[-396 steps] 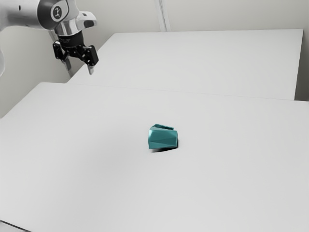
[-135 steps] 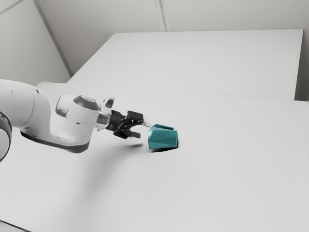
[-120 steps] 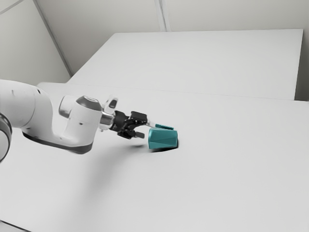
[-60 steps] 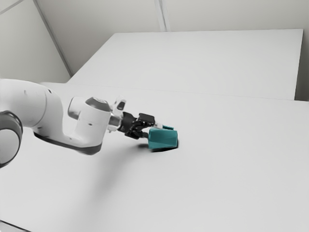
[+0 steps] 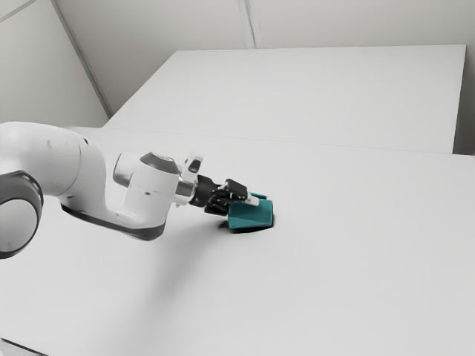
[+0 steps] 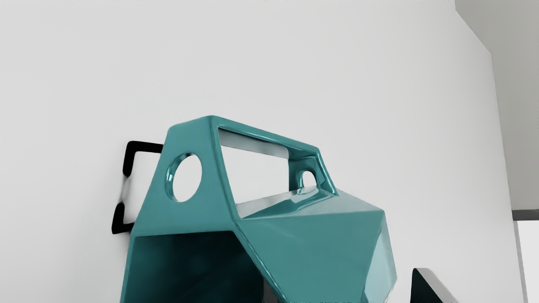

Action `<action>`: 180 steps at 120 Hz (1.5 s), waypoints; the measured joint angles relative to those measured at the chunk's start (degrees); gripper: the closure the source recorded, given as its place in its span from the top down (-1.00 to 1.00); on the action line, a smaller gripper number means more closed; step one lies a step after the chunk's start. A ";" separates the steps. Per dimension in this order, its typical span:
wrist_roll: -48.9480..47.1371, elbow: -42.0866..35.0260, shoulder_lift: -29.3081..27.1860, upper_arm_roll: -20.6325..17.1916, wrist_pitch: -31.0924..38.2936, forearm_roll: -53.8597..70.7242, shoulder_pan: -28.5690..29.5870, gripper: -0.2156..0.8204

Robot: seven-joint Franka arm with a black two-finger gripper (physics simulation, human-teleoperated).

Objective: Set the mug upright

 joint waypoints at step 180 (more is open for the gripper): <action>-39.55 8.20 -4.12 -4.27 0.55 78.56 -1.02 -0.93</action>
